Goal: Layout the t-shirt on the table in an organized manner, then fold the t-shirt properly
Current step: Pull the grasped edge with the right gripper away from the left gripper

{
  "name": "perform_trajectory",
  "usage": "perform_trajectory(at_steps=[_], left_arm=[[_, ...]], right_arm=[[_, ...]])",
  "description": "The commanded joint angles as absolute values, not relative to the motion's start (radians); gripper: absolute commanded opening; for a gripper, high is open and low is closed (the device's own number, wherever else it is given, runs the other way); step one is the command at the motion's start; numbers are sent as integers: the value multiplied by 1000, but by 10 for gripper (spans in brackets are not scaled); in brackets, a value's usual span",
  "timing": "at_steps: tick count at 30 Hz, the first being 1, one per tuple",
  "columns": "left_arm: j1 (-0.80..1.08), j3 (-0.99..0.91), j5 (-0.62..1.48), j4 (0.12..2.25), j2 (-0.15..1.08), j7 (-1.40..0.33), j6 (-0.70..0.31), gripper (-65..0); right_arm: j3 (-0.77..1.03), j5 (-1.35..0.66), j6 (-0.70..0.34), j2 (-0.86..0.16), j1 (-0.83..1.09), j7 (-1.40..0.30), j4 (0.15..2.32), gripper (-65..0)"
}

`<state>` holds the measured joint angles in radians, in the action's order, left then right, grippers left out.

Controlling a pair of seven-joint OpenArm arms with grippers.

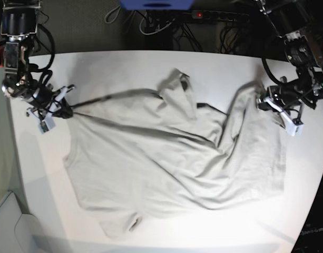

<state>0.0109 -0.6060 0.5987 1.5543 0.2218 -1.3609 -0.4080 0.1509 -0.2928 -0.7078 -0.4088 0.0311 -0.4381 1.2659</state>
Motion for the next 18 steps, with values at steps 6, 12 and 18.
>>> perform_trajectory(at_steps=[6,12,18], left_arm=[[-13,-567,503,1555,265,-1351,-410,-650],[-13,-565,470,1555,291,-1282,-410,-650],[-13,-565,469,1554,332,-1274,-410,-650]], right_arm=[[237,-297,-698,-449,67,-438,1279,-650],[280,-297,-698,-449,67,-472,1283,-650],[329,-297,-698,-450,62,-513,1288,-650]])
